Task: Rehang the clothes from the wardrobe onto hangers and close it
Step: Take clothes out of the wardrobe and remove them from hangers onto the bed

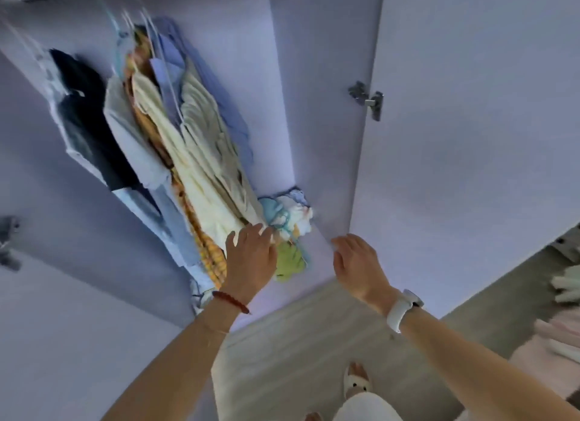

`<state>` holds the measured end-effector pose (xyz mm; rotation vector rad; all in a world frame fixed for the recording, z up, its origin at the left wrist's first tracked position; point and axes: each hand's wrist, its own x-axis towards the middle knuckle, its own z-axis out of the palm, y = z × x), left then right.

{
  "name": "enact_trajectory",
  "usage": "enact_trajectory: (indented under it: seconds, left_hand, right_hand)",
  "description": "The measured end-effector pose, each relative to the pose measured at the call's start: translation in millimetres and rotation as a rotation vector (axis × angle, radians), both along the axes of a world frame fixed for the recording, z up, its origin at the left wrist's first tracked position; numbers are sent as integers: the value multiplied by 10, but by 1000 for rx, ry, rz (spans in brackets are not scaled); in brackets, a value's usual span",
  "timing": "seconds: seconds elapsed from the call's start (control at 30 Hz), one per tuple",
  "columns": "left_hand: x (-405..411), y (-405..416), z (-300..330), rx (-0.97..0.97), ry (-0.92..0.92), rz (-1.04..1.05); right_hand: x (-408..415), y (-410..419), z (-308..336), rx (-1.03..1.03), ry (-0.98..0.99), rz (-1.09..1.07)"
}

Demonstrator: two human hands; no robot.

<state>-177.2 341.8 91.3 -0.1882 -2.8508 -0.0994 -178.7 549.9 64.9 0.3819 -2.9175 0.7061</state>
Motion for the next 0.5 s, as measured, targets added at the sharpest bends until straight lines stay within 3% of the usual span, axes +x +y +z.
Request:
enact_trajectory:
  seconds: [0.2, 0.37, 0.5]
  left_hand:
    - [-364, -971, 475, 63, 72, 285]
    - [-814, -1441, 1000, -18, 343, 323]
    - [-1242, -1632, 1323, -113, 409, 339]
  right_hand:
    - [-794, -940, 428, 73, 126, 205]
    - [-1527, -1576, 929, -84, 197, 288]
    - [-2030, -2079, 1349, -243, 133, 394]
